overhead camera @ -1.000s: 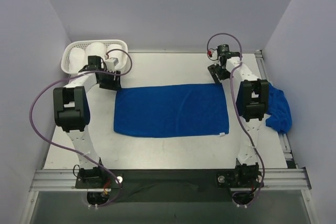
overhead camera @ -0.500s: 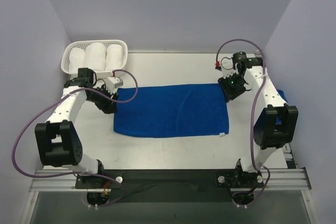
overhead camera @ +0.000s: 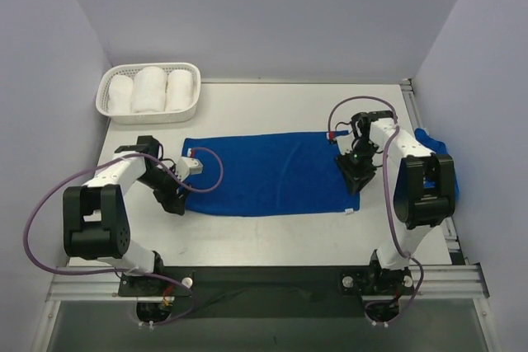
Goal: Roll the towels
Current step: Flatten the towel
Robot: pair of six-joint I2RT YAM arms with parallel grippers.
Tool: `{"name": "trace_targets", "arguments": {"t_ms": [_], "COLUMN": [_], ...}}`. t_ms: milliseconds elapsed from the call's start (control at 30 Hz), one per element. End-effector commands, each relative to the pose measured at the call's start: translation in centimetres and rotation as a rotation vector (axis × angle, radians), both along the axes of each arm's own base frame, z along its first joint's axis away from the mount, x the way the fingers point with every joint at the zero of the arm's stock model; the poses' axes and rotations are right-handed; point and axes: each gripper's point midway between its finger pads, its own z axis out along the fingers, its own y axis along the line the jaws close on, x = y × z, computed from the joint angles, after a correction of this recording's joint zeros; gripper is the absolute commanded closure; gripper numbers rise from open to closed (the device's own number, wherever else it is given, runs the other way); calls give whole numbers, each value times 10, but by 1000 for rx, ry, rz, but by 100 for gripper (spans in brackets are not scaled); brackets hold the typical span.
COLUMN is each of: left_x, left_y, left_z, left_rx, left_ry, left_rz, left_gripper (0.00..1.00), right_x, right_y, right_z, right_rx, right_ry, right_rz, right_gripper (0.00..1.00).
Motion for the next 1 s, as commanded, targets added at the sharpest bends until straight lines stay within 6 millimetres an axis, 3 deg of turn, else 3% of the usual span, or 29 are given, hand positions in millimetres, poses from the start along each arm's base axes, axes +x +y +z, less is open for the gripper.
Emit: {"name": "trace_targets", "arguments": {"t_ms": [0,133,233,300,333,433,567,700,767,867,900,967], "left_x": [16,19,19,14,13,11,16,16,14,13,11,2], "left_y": [-2,-11,-16,-18,-18,-20,-10,-5,-5,2,4,9], "left_z": [-11,-21,-23,-20,-17,-4,15,28,24,9,4,-5], "left_rx": [16,13,-1,-18,-21,-39,-10,-18,-10,39,49,84], "left_ry": [-70,-71,-57,-32,-27,25,143,288,333,350,360,382], "left_rz": [-57,-88,-105,-113,-116,-88,-1,104,125,152,152,148], "left_gripper": [28,30,39,49,63,82,100,100,100,82,71,64], "right_x": [-8,-7,-7,-6,-6,-5,0,4,4,1,-2,-4], "right_y": [3,3,1,-2,-2,-6,-13,-18,-20,-23,-23,-25], "right_z": [-2,-6,-7,-8,-8,-11,-13,-13,-13,-13,-14,-13], "right_rx": [-1,-8,-19,-30,-34,-54,-97,-122,-133,-145,-149,-158], "right_ry": [48,63,65,63,66,65,50,35,34,34,41,38], "right_rz": [10,8,11,17,24,32,43,55,60,74,83,95], "right_gripper": [71,71,71,72,72,72,73,74,74,74,74,74]}}
